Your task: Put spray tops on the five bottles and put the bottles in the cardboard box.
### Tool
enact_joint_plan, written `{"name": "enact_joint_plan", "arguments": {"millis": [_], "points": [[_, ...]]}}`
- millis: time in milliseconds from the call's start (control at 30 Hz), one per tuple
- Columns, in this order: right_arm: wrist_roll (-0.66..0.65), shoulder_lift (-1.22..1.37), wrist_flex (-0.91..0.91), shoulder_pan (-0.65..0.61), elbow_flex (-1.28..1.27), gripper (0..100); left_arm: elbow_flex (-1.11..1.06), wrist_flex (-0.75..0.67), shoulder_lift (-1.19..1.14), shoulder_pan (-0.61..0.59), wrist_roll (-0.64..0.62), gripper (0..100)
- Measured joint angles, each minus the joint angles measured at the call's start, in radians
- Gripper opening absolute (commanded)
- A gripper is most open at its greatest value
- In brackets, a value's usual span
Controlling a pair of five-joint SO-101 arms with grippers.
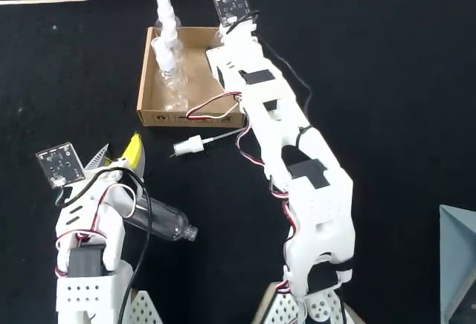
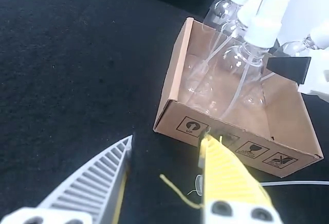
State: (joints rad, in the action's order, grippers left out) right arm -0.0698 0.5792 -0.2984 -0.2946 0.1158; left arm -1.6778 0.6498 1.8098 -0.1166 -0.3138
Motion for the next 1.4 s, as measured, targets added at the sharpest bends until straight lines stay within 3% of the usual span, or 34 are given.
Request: {"name": "enact_joint_plan", "arguments": {"millis": [233,1400], "points": [[0.002,0.0,0.0,0.0,0.0,25.9,0.0,0.0,0.0,0.0,0.0,19],[0.002,-0.029,-0.178,-0.002,0.0,25.9,0.0,0.0,0.0,0.0,0.0,19]]}}
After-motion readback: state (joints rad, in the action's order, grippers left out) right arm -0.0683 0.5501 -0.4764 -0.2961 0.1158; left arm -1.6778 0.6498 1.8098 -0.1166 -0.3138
